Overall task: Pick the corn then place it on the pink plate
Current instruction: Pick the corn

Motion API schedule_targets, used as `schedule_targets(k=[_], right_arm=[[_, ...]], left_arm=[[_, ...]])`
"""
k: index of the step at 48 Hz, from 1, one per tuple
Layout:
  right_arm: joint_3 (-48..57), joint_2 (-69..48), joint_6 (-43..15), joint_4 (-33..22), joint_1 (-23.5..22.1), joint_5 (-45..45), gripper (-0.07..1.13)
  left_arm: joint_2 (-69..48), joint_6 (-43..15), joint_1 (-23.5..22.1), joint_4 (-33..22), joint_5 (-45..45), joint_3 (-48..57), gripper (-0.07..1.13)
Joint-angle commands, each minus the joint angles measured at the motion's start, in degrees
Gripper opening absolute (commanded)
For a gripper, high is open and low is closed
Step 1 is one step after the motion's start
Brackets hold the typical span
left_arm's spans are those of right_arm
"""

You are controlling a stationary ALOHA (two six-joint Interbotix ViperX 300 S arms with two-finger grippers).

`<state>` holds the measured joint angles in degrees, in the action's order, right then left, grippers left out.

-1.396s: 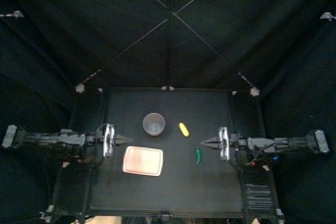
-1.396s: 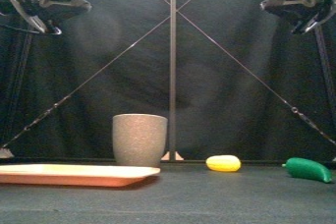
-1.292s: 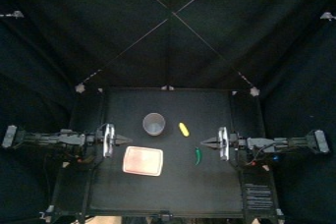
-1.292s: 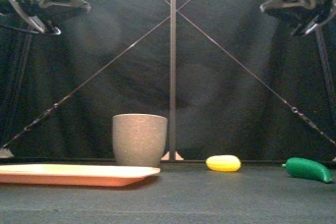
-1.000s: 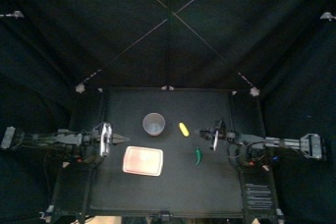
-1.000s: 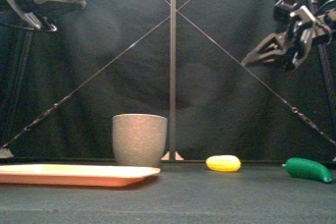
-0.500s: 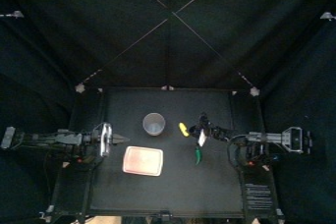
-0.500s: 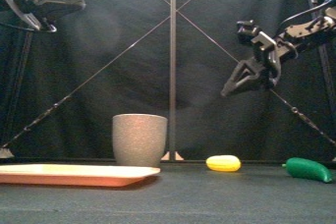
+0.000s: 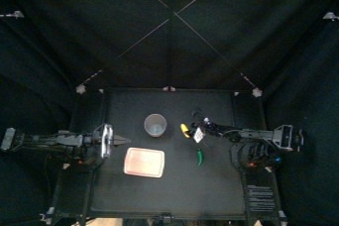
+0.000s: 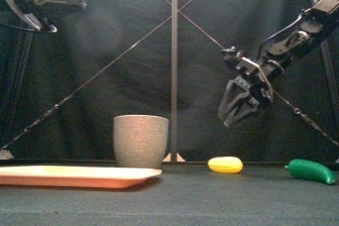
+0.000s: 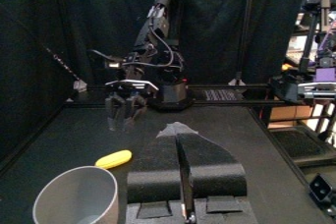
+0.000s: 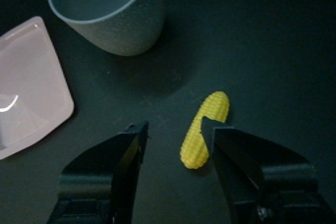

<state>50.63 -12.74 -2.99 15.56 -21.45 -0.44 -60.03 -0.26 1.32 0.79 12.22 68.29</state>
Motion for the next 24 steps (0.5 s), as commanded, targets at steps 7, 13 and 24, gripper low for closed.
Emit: schedule_targets(k=[7, 13, 24], right_arm=[[-3.78, 4.04, 0.00, 0.18, -1.85, -5.01, 0.84], [-4.75, 5.80, 0.00, 0.18, -2.20, -6.68, 0.84], [-6.42, 11.25, 0.00, 0.09, -2.90, -9.23, 0.84]], left_arm=[[0.00, 0.00, 0.09, 0.18, -0.09, -1.76, -0.03], [0.00, 0.00, 0.09, 0.18, -0.18, -1.76, -0.03], [0.00, -0.09, 0.09, 0.18, -0.09, -1.76, -0.03]])
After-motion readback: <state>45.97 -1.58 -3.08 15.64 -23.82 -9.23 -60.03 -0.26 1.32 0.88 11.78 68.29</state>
